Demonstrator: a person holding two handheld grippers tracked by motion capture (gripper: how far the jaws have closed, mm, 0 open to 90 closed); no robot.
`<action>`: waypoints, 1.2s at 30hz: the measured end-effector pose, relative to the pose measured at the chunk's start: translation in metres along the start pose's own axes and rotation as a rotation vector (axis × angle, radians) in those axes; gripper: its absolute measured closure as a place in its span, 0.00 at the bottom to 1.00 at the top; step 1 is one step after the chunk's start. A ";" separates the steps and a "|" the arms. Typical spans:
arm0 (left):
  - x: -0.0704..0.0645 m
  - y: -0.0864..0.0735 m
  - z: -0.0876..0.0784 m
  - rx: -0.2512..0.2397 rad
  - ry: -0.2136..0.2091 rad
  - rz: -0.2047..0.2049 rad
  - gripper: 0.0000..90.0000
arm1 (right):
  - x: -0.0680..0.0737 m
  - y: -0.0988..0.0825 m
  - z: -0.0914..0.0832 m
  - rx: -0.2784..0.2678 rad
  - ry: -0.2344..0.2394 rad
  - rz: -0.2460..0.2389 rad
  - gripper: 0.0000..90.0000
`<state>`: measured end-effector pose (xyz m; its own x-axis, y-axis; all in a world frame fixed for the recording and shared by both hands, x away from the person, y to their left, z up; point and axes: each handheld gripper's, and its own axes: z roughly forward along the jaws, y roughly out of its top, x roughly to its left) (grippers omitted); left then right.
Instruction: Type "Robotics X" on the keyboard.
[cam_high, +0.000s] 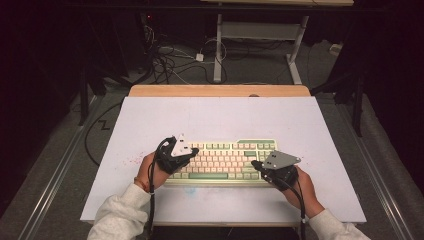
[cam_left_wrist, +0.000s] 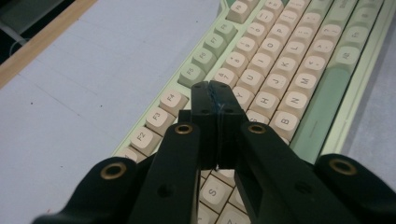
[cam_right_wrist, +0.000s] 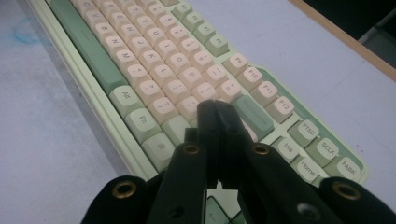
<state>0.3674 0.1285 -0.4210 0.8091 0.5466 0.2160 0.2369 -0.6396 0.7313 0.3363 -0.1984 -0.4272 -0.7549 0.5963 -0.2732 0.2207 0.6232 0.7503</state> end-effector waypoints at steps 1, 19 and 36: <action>0.000 0.000 -0.002 -0.007 0.006 0.004 0.97 | 0.000 0.000 0.000 0.000 0.000 0.000 1.00; 0.003 -0.022 -0.025 -0.072 0.064 -0.012 0.97 | -0.007 0.006 -0.004 -0.040 0.013 0.027 1.00; 0.003 -0.052 -0.042 -0.102 0.115 -0.044 0.92 | -0.007 0.012 0.003 -0.042 0.025 0.027 1.00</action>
<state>0.3346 0.1862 -0.4312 0.7308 0.6348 0.2509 0.2099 -0.5588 0.8023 0.3463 -0.1936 -0.4182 -0.7643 0.5995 -0.2376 0.2156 0.5847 0.7820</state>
